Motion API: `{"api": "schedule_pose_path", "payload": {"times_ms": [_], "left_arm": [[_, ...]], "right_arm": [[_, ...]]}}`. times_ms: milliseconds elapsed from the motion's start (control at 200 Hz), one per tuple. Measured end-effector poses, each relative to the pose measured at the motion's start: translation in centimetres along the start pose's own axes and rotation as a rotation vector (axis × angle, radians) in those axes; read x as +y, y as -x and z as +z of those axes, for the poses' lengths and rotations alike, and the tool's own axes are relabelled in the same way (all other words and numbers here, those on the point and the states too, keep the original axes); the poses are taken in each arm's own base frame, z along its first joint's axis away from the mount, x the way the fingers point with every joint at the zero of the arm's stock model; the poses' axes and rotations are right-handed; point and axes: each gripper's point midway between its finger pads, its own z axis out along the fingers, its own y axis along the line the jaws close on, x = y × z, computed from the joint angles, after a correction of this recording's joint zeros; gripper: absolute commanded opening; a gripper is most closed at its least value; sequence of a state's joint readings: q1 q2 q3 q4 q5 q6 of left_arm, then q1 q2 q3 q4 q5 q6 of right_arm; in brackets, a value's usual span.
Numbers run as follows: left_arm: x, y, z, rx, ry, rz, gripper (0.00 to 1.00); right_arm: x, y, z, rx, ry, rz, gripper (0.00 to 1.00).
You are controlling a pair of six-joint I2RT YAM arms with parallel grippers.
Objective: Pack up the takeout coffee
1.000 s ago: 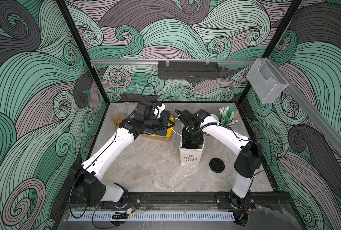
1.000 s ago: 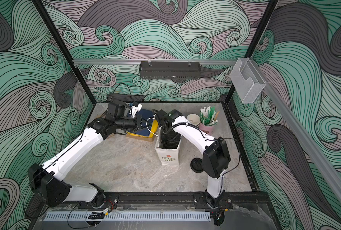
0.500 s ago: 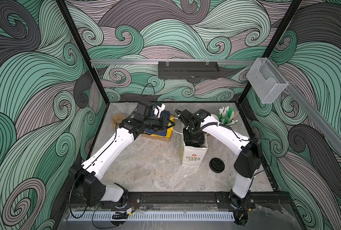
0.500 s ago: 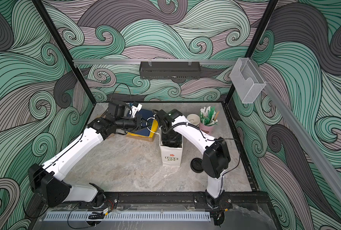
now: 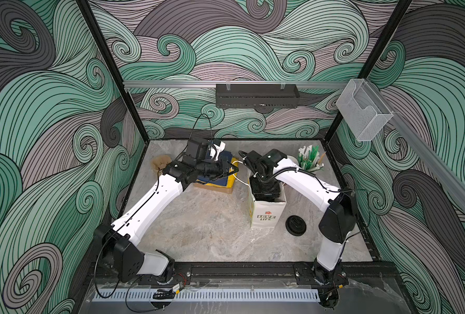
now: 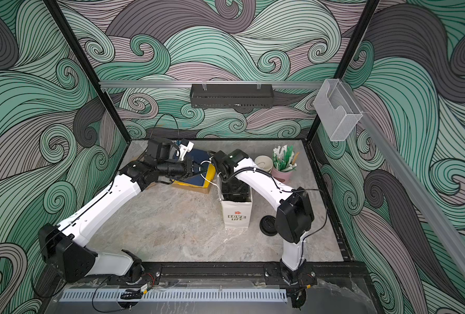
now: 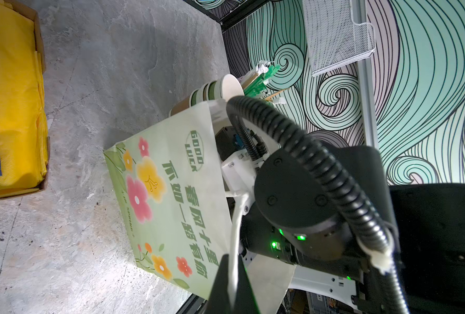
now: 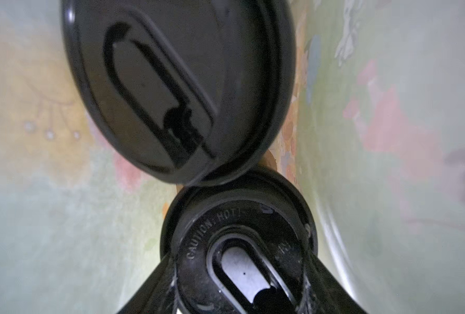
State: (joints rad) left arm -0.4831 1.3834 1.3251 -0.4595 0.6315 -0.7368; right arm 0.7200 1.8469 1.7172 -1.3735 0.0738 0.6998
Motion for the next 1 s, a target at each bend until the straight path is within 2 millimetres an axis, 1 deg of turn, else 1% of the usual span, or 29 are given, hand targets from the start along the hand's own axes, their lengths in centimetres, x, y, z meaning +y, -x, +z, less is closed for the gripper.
{"api": "schedule_pose_path", "payload": {"times_ms": [230, 490, 625, 896, 1001], "left_arm": [[0.0, 0.0, 0.0, 0.0, 0.0, 0.0, 0.0], [0.0, 0.0, 0.0, 0.0, 0.0, 0.0, 0.0], [0.0, 0.0, 0.0, 0.0, 0.0, 0.0, 0.0], [0.0, 0.0, 0.0, 0.0, 0.0, 0.0, 0.0], [0.0, 0.0, 0.0, 0.0, 0.0, -0.001, 0.0]], "right_arm": [[0.1, 0.0, 1.1, 0.004, -0.002, 0.0, 0.56], [0.2, 0.1, 1.4, -0.004, 0.003, 0.001, 0.56], [0.1, 0.1, 1.2, -0.007, 0.005, 0.002, 0.56], [-0.5, 0.0, -0.2, -0.032, -0.002, 0.005, 0.56], [-0.6, 0.1, -0.3, -0.036, -0.004, 0.008, 0.55]]}}
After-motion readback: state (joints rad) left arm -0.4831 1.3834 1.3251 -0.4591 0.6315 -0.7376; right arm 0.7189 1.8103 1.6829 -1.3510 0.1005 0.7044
